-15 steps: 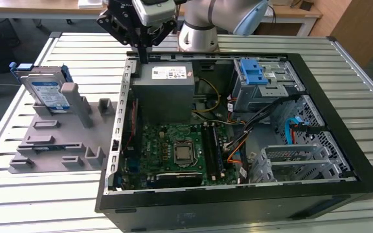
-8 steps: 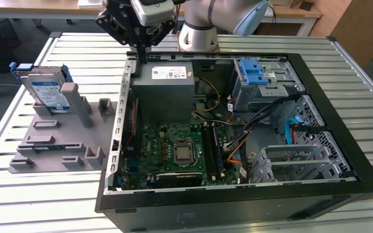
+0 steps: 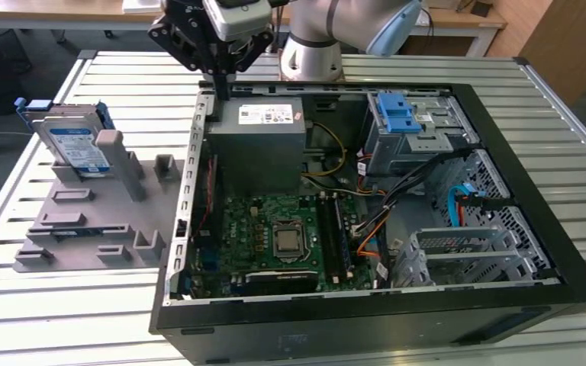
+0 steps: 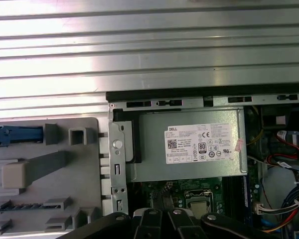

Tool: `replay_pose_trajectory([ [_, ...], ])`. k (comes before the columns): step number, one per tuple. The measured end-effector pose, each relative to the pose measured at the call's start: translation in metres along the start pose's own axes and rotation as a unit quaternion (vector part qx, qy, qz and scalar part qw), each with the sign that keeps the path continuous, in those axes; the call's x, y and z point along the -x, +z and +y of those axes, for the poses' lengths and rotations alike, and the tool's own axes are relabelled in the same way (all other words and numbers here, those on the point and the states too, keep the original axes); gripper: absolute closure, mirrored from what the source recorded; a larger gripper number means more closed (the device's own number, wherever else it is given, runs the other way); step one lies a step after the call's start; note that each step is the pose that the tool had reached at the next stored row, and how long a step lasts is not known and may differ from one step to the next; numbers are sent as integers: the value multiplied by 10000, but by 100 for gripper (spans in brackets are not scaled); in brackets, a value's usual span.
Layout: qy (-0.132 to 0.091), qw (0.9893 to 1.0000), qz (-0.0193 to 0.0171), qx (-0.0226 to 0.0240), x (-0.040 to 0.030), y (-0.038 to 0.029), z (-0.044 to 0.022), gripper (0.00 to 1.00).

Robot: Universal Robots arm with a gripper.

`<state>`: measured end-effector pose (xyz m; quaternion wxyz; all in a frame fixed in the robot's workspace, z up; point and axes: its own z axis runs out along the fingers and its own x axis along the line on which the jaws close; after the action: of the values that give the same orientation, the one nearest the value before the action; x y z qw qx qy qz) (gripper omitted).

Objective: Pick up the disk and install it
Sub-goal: 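Reach for the disk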

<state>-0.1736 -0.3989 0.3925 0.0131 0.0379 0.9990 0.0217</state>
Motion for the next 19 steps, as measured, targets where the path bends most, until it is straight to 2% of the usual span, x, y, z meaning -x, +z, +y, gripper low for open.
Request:
replay_pose_trajectory([
  [19, 0, 10000, 0, 0, -41, 1, -3, 89],
])
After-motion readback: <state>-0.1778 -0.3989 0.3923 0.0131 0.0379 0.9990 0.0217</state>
